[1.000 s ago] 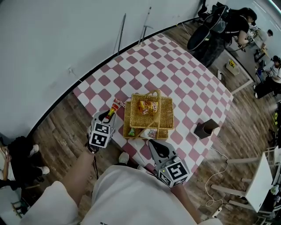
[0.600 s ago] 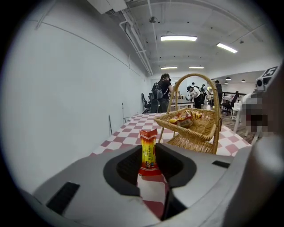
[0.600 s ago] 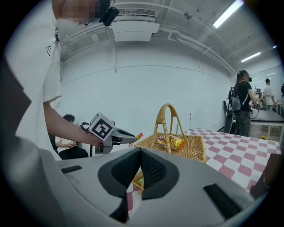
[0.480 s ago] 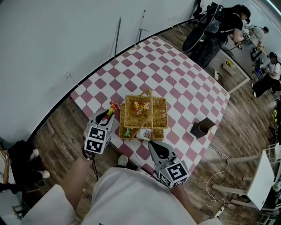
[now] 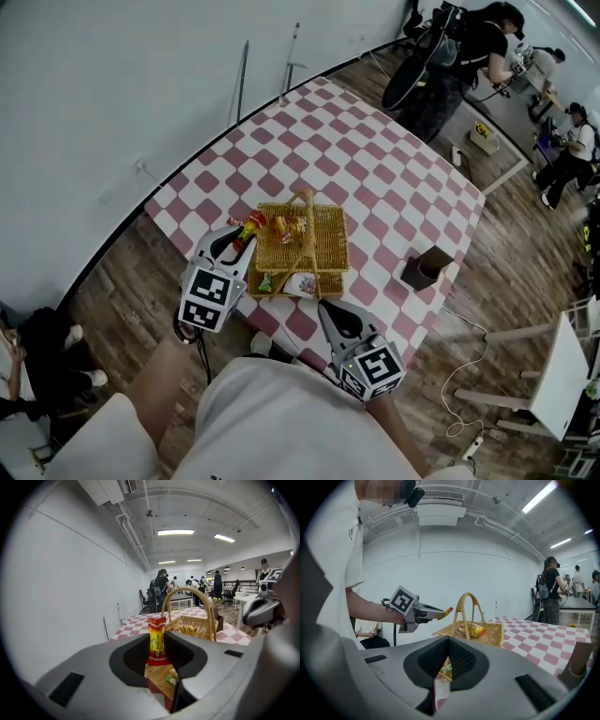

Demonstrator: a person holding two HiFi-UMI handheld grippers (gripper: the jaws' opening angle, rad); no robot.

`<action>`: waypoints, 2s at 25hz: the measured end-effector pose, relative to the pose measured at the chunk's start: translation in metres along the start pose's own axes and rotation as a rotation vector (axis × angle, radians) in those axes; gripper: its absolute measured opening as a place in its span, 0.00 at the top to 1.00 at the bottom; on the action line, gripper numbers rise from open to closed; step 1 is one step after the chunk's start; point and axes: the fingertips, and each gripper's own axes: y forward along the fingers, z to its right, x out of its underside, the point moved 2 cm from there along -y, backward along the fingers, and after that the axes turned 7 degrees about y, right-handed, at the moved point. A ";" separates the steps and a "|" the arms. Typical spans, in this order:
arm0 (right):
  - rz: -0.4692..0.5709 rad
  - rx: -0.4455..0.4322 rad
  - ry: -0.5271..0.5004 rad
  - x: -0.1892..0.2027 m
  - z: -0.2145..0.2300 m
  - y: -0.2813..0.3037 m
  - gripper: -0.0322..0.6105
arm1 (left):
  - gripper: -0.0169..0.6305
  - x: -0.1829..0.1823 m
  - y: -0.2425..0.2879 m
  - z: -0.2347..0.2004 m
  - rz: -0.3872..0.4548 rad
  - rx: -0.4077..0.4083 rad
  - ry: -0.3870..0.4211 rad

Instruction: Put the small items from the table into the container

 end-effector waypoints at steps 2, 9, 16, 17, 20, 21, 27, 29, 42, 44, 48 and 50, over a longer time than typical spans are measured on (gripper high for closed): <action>0.002 0.009 0.001 0.000 0.002 -0.003 0.93 | 0.81 -0.009 0.002 0.006 0.016 0.021 0.013; 0.014 0.045 0.015 0.002 0.011 -0.012 0.93 | 0.81 -0.023 0.013 0.024 0.032 0.094 0.043; 0.020 0.072 0.025 0.002 0.019 -0.017 0.93 | 0.81 -0.026 0.024 0.039 0.032 0.160 0.072; 0.020 0.076 0.025 0.002 0.020 -0.018 0.93 | 0.81 -0.027 0.025 0.041 0.032 0.168 0.075; 0.021 0.083 0.027 0.003 0.021 -0.018 0.93 | 0.81 -0.027 0.026 0.045 0.032 0.194 0.085; 0.022 0.085 0.027 0.002 0.021 -0.018 0.93 | 0.81 -0.027 0.027 0.047 0.031 0.204 0.091; 0.021 0.098 0.028 0.002 0.024 -0.020 0.93 | 0.81 -0.026 0.031 0.059 0.013 0.274 0.112; 0.024 0.100 0.031 0.004 0.024 -0.021 0.93 | 0.81 -0.024 0.032 0.062 0.002 0.297 0.119; 0.023 0.101 0.037 0.005 0.025 -0.021 0.93 | 0.80 -0.012 0.036 0.078 -0.085 0.425 0.174; 0.022 0.101 0.037 0.005 0.025 -0.021 0.93 | 0.80 -0.010 0.036 0.078 -0.095 0.432 0.184; 0.023 0.102 0.039 0.005 0.027 -0.020 0.93 | 0.79 -0.008 0.038 0.078 -0.114 0.434 0.208; 0.023 0.101 0.039 0.005 0.027 -0.020 0.93 | 0.78 -0.008 0.038 0.078 -0.119 0.428 0.215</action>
